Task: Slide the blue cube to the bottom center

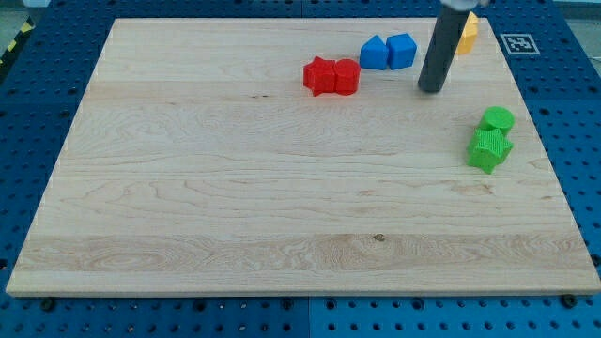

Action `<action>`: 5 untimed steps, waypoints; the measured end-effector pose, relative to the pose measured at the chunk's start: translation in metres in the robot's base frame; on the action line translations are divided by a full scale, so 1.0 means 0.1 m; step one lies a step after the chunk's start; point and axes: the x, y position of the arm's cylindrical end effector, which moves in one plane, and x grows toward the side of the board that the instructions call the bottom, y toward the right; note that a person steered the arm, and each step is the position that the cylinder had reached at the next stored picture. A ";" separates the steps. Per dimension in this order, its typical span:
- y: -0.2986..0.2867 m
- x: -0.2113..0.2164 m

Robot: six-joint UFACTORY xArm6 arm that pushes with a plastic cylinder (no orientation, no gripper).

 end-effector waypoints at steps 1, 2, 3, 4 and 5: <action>-0.12 0.29; -0.12 0.29; -0.13 0.28; -0.13 0.17; -0.13 0.08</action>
